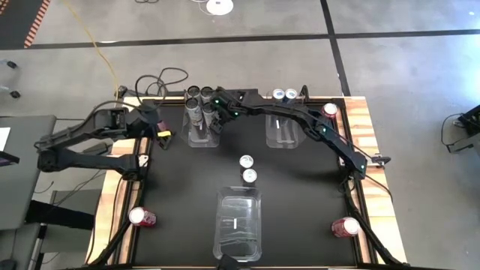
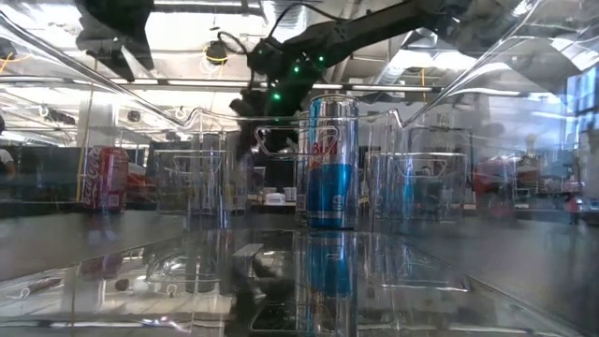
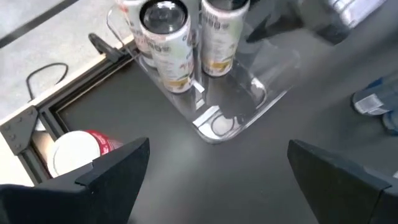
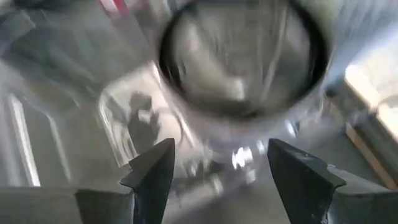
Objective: Sort soda cans
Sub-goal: Put the white soda can into the top left transparent bin
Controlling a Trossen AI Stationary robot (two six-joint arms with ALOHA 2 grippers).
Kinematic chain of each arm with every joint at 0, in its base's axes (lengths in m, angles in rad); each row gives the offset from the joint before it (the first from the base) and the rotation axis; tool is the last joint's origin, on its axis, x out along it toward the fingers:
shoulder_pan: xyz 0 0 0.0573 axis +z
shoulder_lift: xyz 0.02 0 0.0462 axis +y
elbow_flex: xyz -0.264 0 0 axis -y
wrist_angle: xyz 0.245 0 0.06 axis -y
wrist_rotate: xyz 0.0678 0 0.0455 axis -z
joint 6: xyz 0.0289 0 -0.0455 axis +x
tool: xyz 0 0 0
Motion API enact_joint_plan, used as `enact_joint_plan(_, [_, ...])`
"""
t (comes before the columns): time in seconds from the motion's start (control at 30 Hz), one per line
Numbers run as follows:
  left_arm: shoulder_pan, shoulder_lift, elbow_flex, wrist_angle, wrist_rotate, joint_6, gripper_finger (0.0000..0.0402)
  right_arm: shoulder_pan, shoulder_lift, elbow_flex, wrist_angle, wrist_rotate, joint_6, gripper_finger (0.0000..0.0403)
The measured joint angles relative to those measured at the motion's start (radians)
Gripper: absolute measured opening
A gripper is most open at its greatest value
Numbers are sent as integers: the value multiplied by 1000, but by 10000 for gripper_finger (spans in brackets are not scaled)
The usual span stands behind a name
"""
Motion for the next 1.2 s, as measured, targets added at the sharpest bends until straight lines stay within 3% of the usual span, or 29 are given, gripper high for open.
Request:
enact_joint_plan(0.7, [0, -1, -53, 49, 0, -14, 377, -40, 26, 1, 126, 6, -47, 274])
enact_joint_plan(1.2, [0, -9, -53, 46, 3, 7, 377, 5, -7, 0, 75, 9, -62, 274])
